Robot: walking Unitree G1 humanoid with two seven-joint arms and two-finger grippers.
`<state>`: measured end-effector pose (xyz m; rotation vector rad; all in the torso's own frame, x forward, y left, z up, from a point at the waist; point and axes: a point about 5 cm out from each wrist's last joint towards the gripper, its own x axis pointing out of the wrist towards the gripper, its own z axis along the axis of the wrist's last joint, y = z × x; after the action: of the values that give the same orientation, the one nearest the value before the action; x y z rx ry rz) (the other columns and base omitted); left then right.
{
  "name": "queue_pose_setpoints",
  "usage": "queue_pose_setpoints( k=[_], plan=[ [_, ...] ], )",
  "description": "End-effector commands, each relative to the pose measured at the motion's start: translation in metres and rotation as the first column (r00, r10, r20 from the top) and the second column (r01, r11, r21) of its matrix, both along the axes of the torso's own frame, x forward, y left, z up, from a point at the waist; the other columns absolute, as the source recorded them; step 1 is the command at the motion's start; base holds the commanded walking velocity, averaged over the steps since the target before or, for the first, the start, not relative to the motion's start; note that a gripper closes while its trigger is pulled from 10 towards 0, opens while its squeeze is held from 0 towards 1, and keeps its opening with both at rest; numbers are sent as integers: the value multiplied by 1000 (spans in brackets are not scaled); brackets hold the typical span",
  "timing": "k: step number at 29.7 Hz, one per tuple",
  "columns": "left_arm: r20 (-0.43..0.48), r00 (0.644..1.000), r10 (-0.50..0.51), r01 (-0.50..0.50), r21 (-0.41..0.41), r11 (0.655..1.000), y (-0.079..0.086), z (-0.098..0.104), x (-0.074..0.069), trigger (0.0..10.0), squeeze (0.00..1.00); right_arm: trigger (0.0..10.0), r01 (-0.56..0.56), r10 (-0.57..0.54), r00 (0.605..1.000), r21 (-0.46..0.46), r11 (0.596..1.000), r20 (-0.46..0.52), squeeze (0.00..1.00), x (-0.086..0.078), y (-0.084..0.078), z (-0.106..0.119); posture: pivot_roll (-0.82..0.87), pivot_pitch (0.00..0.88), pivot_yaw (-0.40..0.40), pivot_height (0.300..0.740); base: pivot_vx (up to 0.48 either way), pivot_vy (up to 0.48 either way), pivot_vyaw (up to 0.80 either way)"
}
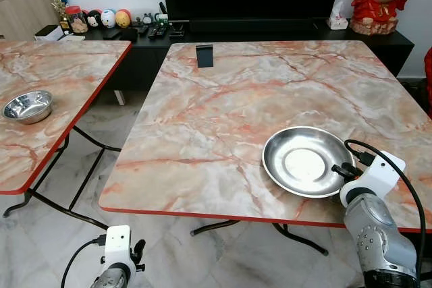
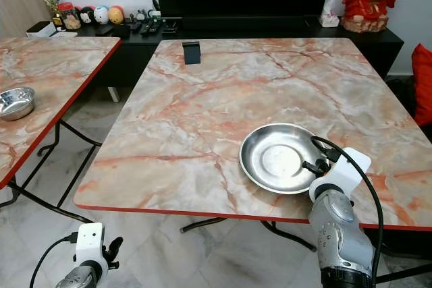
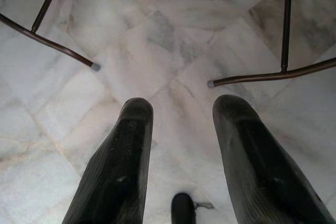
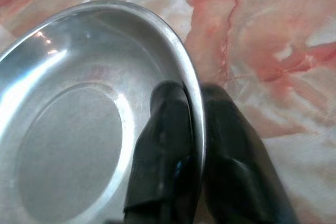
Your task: Setting the table
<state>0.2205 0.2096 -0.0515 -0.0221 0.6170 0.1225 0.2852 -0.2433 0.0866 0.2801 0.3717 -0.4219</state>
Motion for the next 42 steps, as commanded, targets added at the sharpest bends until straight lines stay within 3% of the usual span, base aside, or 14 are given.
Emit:
queue_pose_setpoints(
  k=[1, 7, 8, 19, 24, 33, 42],
  plan=[
    [-19, 1000, 1, -1, -1, 1000, 1, -1, -1, 10000, 0, 10000, 5, -6, 984, -7, 1000, -175, 965, -16, 2, -31, -127, 0, 42, 740, 0, 0, 0],
    [-17, 1000, 0, 0, -3, 1000, 1, -1, 0, 10000, 0, 10000, 25, -31, 983, -36, 999, -182, 835, -17, -2, -29, -127, 0, 42, 740, 0, 0, 0],
    [-16, 1000, 1, -1, -2, 1000, 1, -1, 0, 10000, 0, 10000, 28, -35, 982, -41, 999, -186, 0, -17, -3, -28, -126, 0, 42, 740, 0, 0, 0],
    [-9, 1000, 5, -5, -1, 1000, 2, 0, 2, 10000, 0, 10000, 27, -45, 994, -167, 986, -102, 0, -7, -10, -7, -126, 0, 41, 740, 0, 0, 0],
    [-1, 1000, 4, -4, -3, 1000, 1, 2, 4, 10000, 0, 10000, -21, 13, 999, -168, 986, -52, 0, 0, -6, 1, -127, 0, 39, 740, 0, 0, 0],
    [2, 1000, 1, -1, -5, 1000, -1, 2, 5, 10000, 0, 10000, -128, 121, 991, -153, 980, -53, 0, 3, 5, 3, -129, 0, 40, 740, 0, 0, 0],
    [5, 1000, 0, 0, -5, 1000, -1, 3, 6, 10000, 0, 10000, -112, 102, 993, -193, 975, -61, 0, 1, -2, 8, -131, 0, 41, 740, 0, 0, 0]
  ],
)
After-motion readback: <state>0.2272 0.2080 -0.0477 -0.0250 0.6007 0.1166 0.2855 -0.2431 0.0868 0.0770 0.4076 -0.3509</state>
